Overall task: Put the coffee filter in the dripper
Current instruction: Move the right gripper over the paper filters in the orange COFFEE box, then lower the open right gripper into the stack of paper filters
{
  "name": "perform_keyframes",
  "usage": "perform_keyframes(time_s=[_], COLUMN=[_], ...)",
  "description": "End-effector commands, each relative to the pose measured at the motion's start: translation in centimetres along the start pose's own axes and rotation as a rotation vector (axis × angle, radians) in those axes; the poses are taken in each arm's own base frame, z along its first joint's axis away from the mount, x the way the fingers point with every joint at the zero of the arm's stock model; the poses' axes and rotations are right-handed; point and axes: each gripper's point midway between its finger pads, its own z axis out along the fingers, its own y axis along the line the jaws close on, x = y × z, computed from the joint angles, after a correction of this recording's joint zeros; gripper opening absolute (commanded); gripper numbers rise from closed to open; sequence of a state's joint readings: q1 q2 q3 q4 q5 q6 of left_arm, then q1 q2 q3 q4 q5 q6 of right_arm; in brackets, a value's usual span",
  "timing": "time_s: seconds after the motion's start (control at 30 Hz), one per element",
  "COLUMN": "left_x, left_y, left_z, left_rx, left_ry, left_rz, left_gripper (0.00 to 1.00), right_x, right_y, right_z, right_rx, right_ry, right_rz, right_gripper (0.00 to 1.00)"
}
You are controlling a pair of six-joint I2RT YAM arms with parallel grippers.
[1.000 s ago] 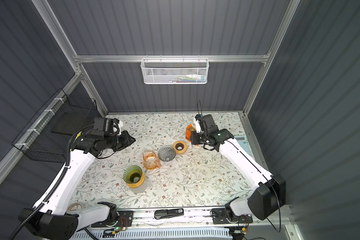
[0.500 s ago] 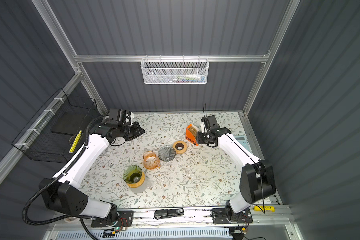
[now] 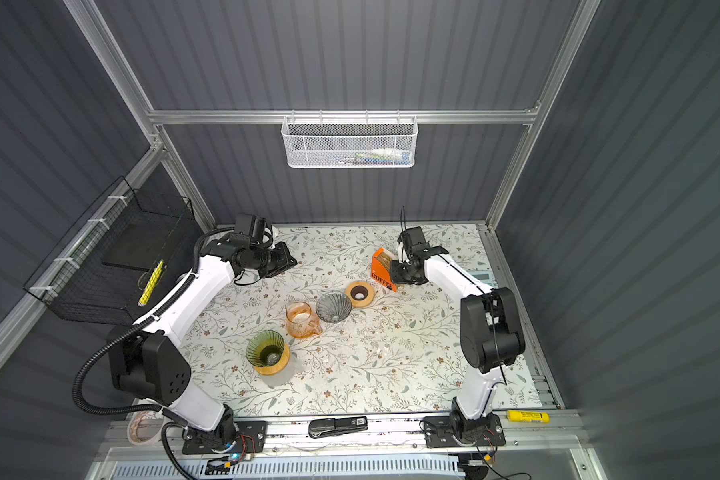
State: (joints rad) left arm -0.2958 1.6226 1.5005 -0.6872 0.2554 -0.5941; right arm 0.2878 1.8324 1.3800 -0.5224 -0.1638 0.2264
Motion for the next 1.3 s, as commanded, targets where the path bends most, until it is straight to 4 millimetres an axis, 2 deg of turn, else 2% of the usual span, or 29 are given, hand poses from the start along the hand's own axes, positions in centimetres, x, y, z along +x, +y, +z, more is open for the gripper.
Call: perform_keyframes(time_s=[0.0, 0.33, 1.27], left_x=[-0.5, -0.4, 0.6], left_y=[-0.8, -0.6, 0.0], left_z=[-0.4, 0.5, 0.5], left_rx=[0.014, 0.010, 0.001], left_ry=[-0.005, 0.013, 0.033], left_rz=[0.033, 0.021, 0.011], left_gripper=[0.15, 0.15, 0.15], right_x=[-0.7, -0.7, -0.1], right_y=[-0.2, -0.5, -0.5], right_z=[0.5, 1.4, 3.2], right_rx=[0.008, 0.018, 0.038], right_ry=[0.002, 0.026, 0.071], right_rz=[-0.012, -0.015, -0.015], right_gripper=[0.19, 0.18, 0.19])
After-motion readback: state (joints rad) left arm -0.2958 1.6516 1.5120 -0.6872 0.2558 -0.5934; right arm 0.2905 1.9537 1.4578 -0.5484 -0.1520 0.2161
